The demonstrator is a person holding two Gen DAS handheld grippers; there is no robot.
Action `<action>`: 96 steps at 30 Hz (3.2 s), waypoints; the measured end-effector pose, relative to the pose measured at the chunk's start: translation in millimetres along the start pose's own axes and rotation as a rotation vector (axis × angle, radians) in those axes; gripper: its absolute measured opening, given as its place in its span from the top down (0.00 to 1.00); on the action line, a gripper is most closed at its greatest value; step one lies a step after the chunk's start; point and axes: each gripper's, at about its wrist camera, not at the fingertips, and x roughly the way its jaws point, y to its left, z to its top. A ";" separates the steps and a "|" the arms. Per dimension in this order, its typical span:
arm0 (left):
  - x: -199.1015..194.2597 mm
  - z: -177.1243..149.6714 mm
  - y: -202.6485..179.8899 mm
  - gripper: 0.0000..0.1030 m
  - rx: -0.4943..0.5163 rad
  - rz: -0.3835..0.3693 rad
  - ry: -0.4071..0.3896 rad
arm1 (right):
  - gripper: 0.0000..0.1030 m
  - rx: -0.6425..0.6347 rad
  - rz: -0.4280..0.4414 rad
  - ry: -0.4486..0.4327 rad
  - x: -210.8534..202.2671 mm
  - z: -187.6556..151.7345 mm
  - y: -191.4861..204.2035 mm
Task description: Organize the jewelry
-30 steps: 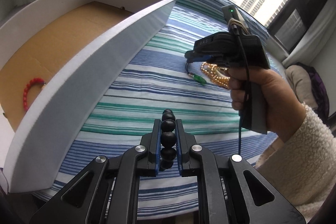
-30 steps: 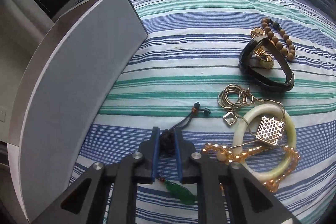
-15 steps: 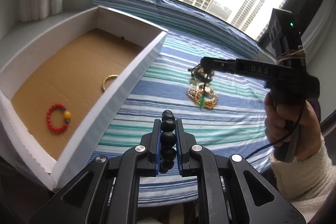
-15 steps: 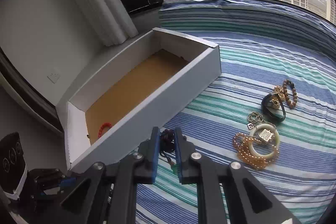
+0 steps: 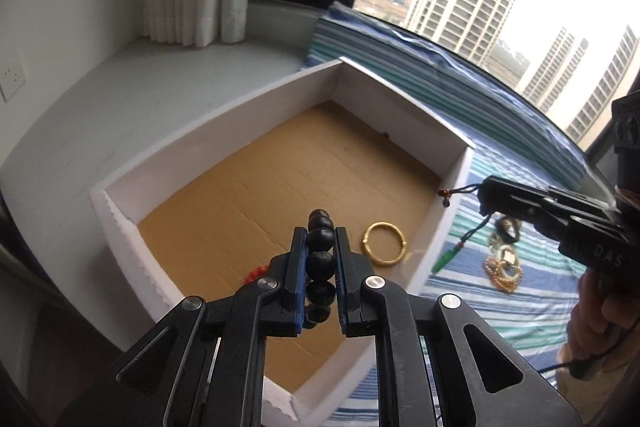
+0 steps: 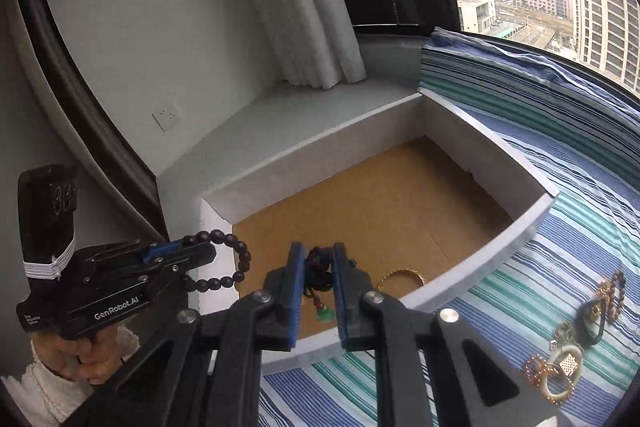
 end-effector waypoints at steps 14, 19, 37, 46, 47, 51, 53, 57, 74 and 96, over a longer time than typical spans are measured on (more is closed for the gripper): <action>65.3 2.1 43.5 0.19 -0.050 0.204 0.036 | 0.59 0.044 -0.098 0.139 111.0 15.1 -8.9; 30.9 -17.5 16.7 0.07 0.025 0.226 -0.054 | 0.51 0.002 -0.172 0.077 67.1 -1.0 -7.8; 22.9 -132.5 -164.2 0.01 0.291 0.039 -0.050 | 0.25 0.114 -0.620 -0.108 -135.4 -189.0 -78.7; 38.6 -180.8 -225.0 0.01 0.436 -0.047 0.154 | 0.25 0.286 -0.677 -0.079 -168.5 -266.8 -125.6; 36.9 -185.5 -229.1 0.01 0.449 -0.039 0.153 | 0.25 0.299 -0.678 -0.076 -170.4 -272.6 -128.3; 31.0 -194.3 -238.4 0.01 0.507 0.020 0.108 | 0.25 0.328 -0.679 -0.085 -178.3 -285.9 -130.5; 31.3 -195.6 -241.3 0.01 0.523 0.016 0.111 | 0.24 0.335 -0.676 -0.086 -180.1 -289.7 -130.4; 32.5 -194.9 -237.0 0.01 0.493 -0.048 0.147 | 0.19 0.326 -0.678 -0.081 -178.1 -293.3 -126.7; 17.3 -191.5 -225.3 0.01 0.411 -0.114 0.058 | 0.17 0.304 -0.718 -0.027 -159.4 -300.8 -109.1; 44.7 -186.5 -224.1 0.01 0.378 -0.070 0.131 | 0.17 0.372 -0.658 -0.019 -151.2 -310.0 -127.4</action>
